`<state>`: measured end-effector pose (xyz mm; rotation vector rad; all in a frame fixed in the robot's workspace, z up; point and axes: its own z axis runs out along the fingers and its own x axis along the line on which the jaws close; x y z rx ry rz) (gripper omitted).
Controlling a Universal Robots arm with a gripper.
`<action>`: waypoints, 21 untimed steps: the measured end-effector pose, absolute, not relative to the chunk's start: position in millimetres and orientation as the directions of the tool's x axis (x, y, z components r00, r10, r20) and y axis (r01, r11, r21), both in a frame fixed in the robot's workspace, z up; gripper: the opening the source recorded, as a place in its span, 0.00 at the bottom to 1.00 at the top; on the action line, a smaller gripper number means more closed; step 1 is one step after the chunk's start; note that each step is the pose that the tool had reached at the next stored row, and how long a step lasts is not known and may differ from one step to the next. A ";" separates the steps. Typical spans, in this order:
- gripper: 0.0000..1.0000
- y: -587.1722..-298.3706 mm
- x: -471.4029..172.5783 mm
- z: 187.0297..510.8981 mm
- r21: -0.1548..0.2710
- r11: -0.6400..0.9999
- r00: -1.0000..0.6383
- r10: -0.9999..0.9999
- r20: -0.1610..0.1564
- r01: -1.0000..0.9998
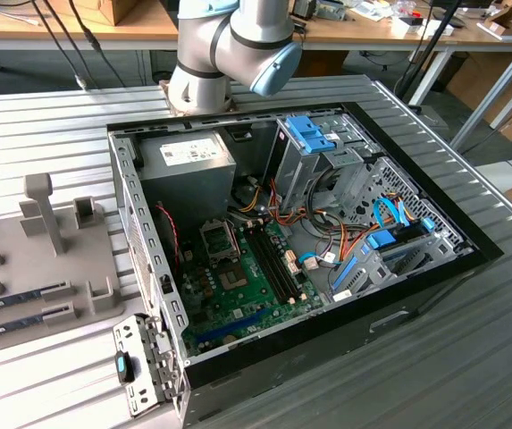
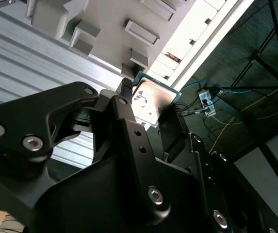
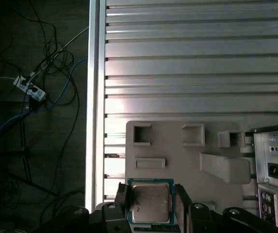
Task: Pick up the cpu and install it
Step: 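Pick up the cpu and move it towards the insertion slot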
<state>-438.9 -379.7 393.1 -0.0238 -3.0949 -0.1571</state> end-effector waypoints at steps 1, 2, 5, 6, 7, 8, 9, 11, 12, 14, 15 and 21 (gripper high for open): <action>0.47 -379.9 -438.6 393.1 0.101 0.995 -0.999 0.013 0.043 0.017; 0.47 -379.9 -438.3 393.2 0.101 0.995 -0.999 0.013 0.043 0.017; 0.47 -380.0 -434.4 393.1 0.101 0.995 -0.999 0.013 0.043 0.017; 0.47 -380.0 -433.4 393.1 0.101 0.995 -0.999 0.013 0.043 0.017; 0.47 -380.0 -432.6 393.1 0.101 0.995 -0.999 0.013 0.043 0.017; 0.47 -380.0 -431.9 393.1 0.101 0.995 -0.999 0.013 0.043 0.017; 0.47 -380.0 -431.2 393.1 0.101 0.995 -0.999 0.013 0.043 0.017; 0.47 -380.0 -428.9 393.1 0.101 0.995 -0.999 0.013 0.043 0.017; 0.47 -380.0 -427.7 393.1 0.101 0.995 -0.999 0.013 0.043 0.017; 0.47 -380.0 -425.8 393.1 0.101 0.995 -0.999 0.013 0.043 0.017; 0.47 -380.0 -424.5 393.1 0.101 0.995 -0.999 0.013 0.043 0.017; 0.47 -380.0 -417.2 393.1 0.101 0.995 -0.999 0.013 0.043 0.017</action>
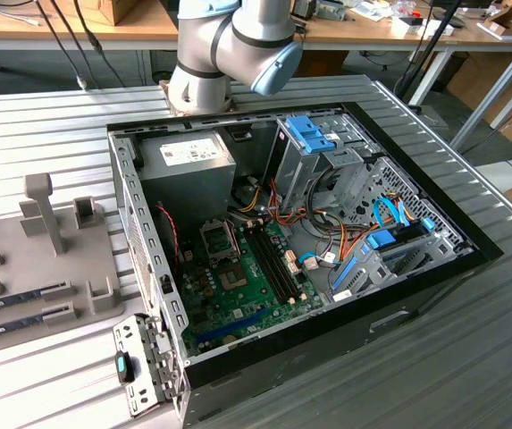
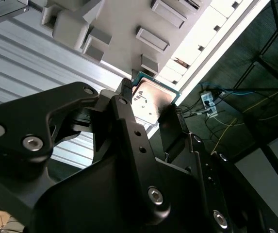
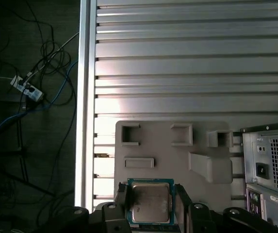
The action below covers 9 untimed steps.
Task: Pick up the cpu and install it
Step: 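Pick up the cpu and move it towards the insertion slot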
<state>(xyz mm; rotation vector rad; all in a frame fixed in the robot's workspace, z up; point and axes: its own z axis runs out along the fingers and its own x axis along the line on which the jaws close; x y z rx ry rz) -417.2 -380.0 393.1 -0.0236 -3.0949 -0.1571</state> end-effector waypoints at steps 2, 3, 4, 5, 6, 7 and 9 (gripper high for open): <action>0.47 -380.0 -415.7 393.1 0.101 0.995 -0.999 0.013 0.043 0.017; 0.47 -380.0 -414.7 393.1 0.101 0.995 -0.999 0.013 0.043 0.017; 0.47 -380.0 -413.9 393.1 0.101 0.995 -0.999 0.013 0.043 0.017; 0.47 -380.0 -412.9 393.2 0.101 0.995 -0.999 0.013 0.043 0.017; 0.47 -380.0 -412.1 393.1 0.101 0.995 -0.999 0.013 0.043 0.017; 0.47 -380.0 -411.1 393.1 0.101 0.995 -0.999 0.013 0.043 0.017; 0.47 -380.0 -409.7 393.1 0.101 0.995 -0.999 0.013 0.043 0.017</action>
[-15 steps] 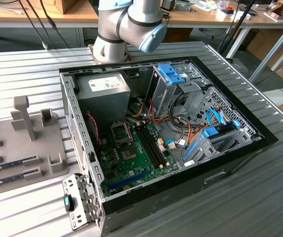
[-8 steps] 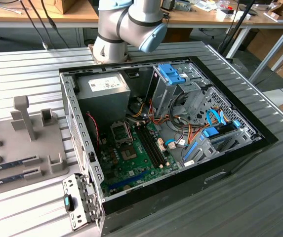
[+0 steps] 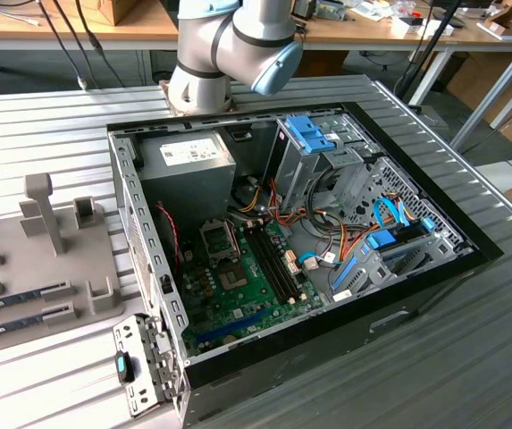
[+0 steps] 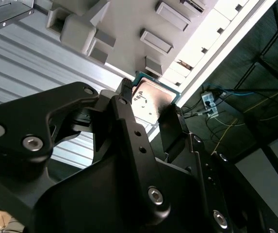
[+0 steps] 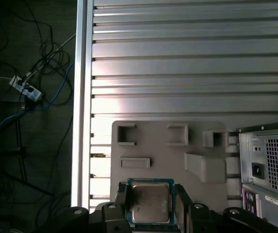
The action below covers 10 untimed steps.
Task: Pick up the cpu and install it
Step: 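Pick up the cpu and move it towards the insertion slot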
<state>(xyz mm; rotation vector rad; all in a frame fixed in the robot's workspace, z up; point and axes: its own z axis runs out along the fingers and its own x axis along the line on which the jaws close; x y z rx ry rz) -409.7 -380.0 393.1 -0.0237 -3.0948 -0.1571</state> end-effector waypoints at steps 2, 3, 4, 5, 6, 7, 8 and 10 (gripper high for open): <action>0.47 -380.0 -408.3 393.1 0.101 0.995 -0.999 0.013 0.043 0.017; 0.47 -380.0 -407.2 393.1 0.101 0.995 -0.999 0.013 0.043 0.017; 0.47 -380.0 -406.6 393.1 0.101 0.995 -0.999 0.013 0.043 0.017; 0.47 -380.0 -405.6 393.1 0.101 0.995 -0.999 0.013 0.043 0.017; 0.47 -380.0 -404.9 393.1 0.101 0.995 -0.999 0.013 0.043 0.017; 0.47 -380.0 -404.5 393.1 0.101 0.995 -0.999 0.013 0.043 0.017; 0.47 -380.0 -403.6 393.1 0.101 0.995 -0.999 0.013 0.043 0.017; 0.47 -380.0 -401.6 393.1 0.101 0.995 -0.999 0.013 0.043 0.017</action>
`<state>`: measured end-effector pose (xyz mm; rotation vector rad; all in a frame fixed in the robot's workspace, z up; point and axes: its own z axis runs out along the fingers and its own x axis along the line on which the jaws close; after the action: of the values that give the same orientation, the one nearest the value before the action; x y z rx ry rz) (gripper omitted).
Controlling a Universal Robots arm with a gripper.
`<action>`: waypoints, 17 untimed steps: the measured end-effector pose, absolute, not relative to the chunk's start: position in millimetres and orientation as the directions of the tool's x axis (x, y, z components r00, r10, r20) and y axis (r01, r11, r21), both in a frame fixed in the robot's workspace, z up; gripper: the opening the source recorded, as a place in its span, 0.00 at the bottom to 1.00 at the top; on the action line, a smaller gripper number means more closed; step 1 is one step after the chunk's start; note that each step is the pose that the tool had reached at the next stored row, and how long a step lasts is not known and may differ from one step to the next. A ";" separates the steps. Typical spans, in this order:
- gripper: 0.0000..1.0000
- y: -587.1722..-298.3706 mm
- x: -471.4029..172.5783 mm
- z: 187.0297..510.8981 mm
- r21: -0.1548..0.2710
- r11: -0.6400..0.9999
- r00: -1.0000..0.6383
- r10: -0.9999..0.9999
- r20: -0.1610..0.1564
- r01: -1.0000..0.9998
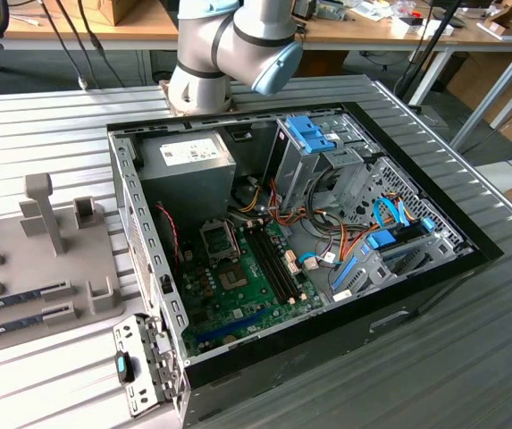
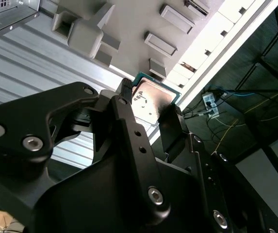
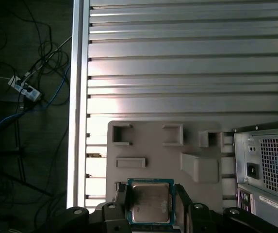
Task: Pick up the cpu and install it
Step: 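Pick up the cpu and move it towards the insertion slot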
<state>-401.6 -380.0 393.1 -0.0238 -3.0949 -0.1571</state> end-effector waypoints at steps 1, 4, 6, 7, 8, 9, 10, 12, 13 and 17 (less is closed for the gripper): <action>0.47 -380.0 -401.2 393.1 0.101 0.995 -0.999 0.013 0.043 0.018; 0.47 -380.0 -399.7 393.1 0.101 0.995 -0.999 0.013 0.043 0.017; 0.47 -380.0 -398.7 393.1 0.101 0.995 -0.999 0.013 0.043 0.017; 0.47 -380.0 -398.3 393.1 0.101 0.995 -0.999 0.013 0.043 0.017; 0.47 -380.0 -397.9 393.1 0.101 0.995 -0.999 0.013 0.043 0.017; 0.47 -380.0 -397.4 393.1 0.101 0.995 -0.999 0.013 0.043 0.017; 0.47 -380.0 -396.6 393.1 0.101 0.995 -0.999 0.013 0.043 0.017; 0.47 -380.0 -395.4 393.1 0.101 0.995 -0.999 0.013 0.043 0.017; 0.47 -380.0 -394.9 393.1 0.101 0.995 -0.999 0.013 0.043 0.017; 0.47 -380.0 -392.6 393.1 0.101 0.995 -0.999 0.013 0.043 0.017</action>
<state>-392.6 -380.0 393.1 -0.0237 -3.0949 -0.1571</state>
